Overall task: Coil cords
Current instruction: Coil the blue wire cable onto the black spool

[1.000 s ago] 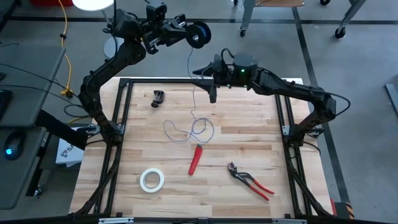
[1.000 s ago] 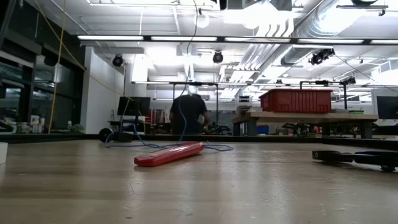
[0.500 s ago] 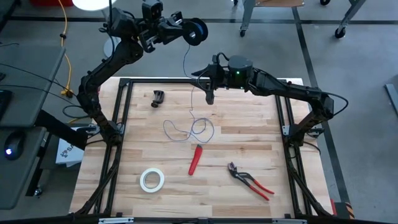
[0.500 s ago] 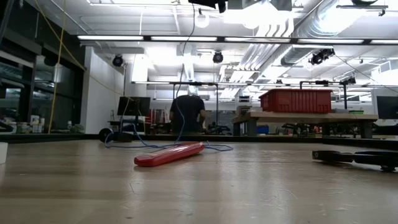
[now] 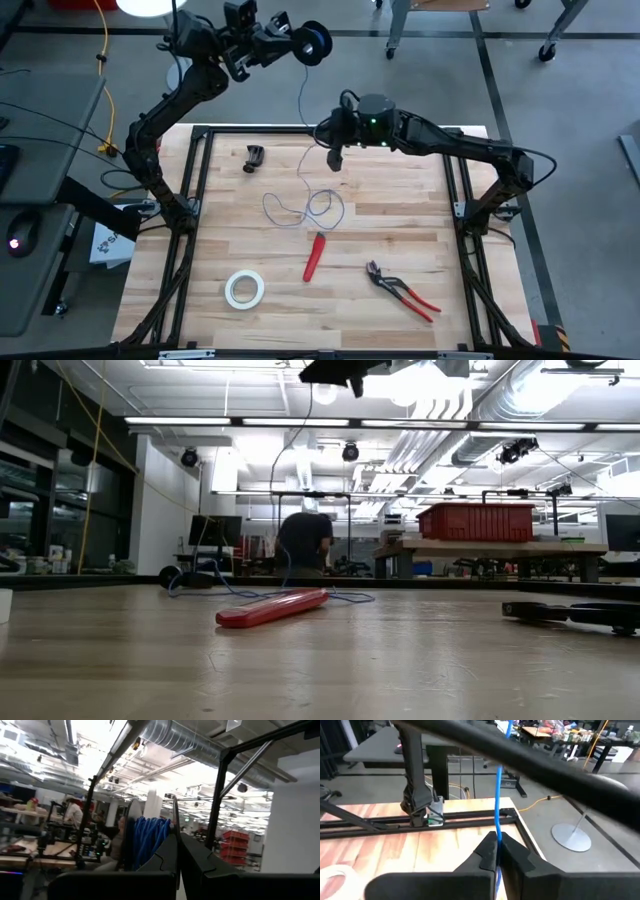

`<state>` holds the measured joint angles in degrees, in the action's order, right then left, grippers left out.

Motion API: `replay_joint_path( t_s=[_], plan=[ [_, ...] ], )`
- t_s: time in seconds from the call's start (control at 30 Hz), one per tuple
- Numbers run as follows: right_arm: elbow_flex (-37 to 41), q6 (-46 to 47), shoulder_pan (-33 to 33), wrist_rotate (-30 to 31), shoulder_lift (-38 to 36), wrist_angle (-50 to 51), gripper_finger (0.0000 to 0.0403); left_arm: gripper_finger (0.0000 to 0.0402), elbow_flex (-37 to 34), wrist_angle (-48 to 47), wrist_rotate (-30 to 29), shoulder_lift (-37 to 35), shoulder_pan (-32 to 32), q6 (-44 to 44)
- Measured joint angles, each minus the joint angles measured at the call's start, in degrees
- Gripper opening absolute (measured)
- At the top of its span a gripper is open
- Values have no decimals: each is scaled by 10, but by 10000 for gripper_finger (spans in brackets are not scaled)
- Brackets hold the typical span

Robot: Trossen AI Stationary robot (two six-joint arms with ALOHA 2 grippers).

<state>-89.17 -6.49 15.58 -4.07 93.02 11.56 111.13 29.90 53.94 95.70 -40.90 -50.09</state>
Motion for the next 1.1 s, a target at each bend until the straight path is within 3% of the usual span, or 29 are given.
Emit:
replay_joint_path(
  t_s=[0.2,0.33,0.57,0.77,1.1],
  plan=[
    [0,7,-24,22,-42,41,1,1,0,-5,20,-3,-47,4],
    [0,15,-35,43,-77,61,1,1,0,-57,28,-15,-81,1],
    [0,12,-40,71,-122,62,1,1,-1,-306,38,-56,-98,110],
    [0,-13,-31,84,-155,72,0,0,-1,-512,9,-100,-90,214],
    [0,-15,-3,71,-179,54,0,0,0,-667,-24,-107,-17,229]
  ],
)
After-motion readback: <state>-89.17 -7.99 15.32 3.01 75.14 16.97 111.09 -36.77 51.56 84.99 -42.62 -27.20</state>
